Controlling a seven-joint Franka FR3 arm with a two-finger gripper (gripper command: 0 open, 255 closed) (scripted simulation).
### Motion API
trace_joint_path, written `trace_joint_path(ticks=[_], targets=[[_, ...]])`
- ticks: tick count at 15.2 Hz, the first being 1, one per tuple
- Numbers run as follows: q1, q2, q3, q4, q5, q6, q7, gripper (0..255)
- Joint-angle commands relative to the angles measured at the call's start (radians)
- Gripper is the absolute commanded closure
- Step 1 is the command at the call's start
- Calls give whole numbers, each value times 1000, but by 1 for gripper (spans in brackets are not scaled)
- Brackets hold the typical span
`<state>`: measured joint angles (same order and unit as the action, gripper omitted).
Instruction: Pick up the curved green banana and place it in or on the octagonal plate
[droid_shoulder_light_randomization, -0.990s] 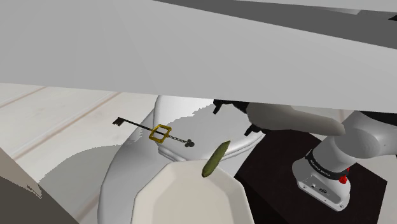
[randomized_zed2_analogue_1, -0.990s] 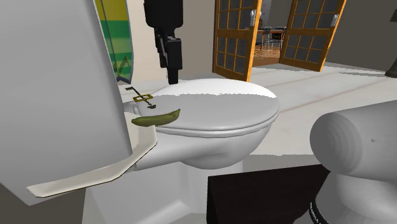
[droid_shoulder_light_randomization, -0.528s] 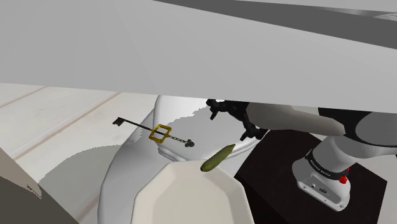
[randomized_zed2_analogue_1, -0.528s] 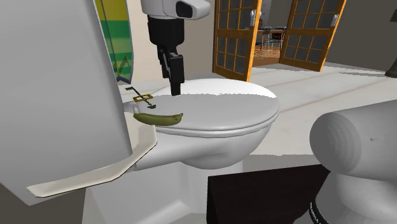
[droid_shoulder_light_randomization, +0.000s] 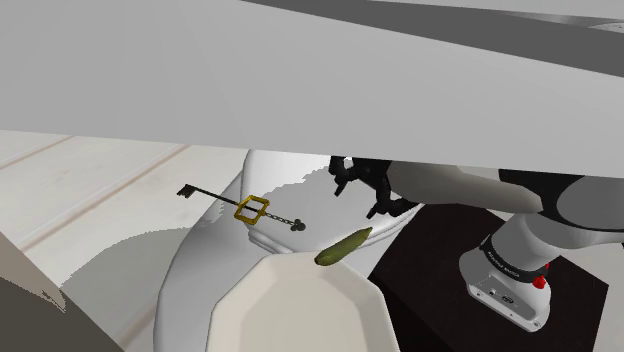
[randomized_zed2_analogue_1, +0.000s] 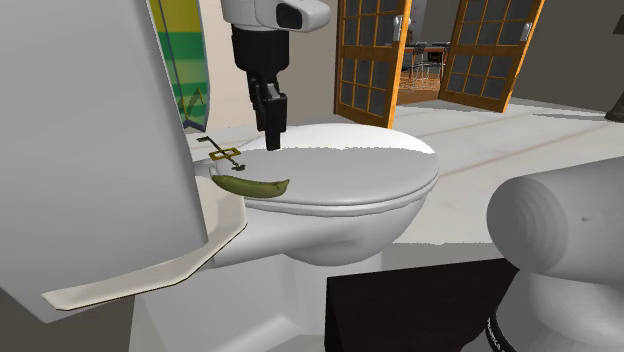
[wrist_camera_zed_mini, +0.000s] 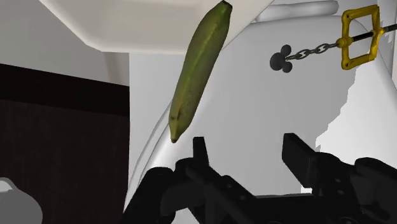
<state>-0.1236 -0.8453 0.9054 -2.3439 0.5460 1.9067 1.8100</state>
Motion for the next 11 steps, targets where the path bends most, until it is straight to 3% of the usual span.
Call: trace_joint_path(ticks=[1, 9, 10, 11], targets=[[-3, 2, 4, -2, -1, 0, 0, 255], [0, 1, 1, -1, -1, 2, -1, 255], [0, 1, 1, -1, -1, 2, -1, 0], [-24, 3, 45, 12, 8, -9, 76, 0]])
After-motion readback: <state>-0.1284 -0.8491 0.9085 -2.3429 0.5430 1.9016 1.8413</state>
